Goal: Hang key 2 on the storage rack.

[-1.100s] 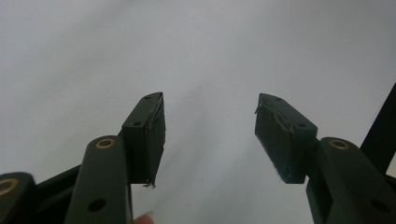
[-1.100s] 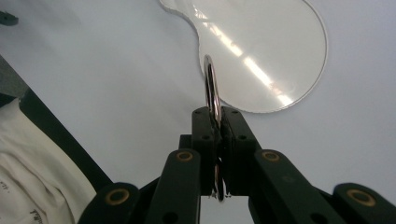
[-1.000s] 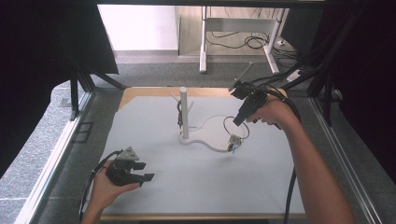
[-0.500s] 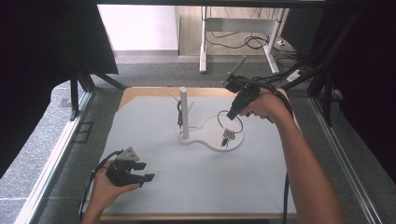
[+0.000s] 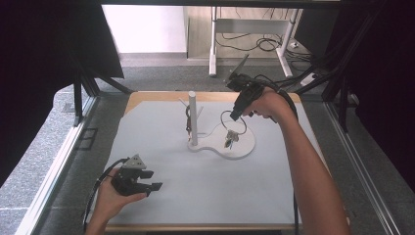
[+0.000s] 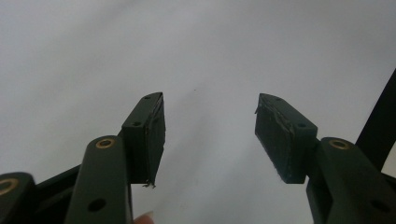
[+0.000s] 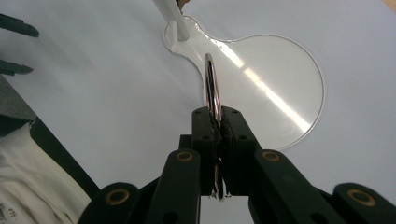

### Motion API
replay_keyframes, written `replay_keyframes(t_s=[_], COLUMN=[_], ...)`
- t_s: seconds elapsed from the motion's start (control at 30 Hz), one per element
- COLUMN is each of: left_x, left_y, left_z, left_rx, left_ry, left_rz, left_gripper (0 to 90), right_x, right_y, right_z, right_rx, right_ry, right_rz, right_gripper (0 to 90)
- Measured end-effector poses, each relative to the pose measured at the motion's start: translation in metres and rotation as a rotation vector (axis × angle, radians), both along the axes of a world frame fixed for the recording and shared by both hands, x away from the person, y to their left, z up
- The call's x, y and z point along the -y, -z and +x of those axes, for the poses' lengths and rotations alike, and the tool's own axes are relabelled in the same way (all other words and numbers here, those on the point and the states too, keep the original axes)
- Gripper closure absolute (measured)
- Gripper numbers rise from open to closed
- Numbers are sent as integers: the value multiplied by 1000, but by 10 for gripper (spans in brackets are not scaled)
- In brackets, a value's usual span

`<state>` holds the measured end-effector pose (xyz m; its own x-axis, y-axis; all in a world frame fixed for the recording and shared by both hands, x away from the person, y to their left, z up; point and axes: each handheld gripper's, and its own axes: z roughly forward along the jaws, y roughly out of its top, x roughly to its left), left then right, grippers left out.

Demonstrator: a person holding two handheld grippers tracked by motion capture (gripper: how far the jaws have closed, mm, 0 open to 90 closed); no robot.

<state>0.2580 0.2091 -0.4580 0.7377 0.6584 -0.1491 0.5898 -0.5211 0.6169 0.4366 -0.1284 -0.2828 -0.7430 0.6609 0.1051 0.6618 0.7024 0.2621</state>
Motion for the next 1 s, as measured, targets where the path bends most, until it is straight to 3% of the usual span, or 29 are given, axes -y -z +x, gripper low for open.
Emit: replay_keyframes(t_s=[1.0], left_x=[2], left_y=[1], left_z=[0], left_rx=[1], left_ry=[7], left_rz=[-3], left_gripper=[434], right_x=[-22], right_y=[7], right_z=[25], right_rx=[1], right_ry=[27], right_rz=[14], right_gripper=[848])
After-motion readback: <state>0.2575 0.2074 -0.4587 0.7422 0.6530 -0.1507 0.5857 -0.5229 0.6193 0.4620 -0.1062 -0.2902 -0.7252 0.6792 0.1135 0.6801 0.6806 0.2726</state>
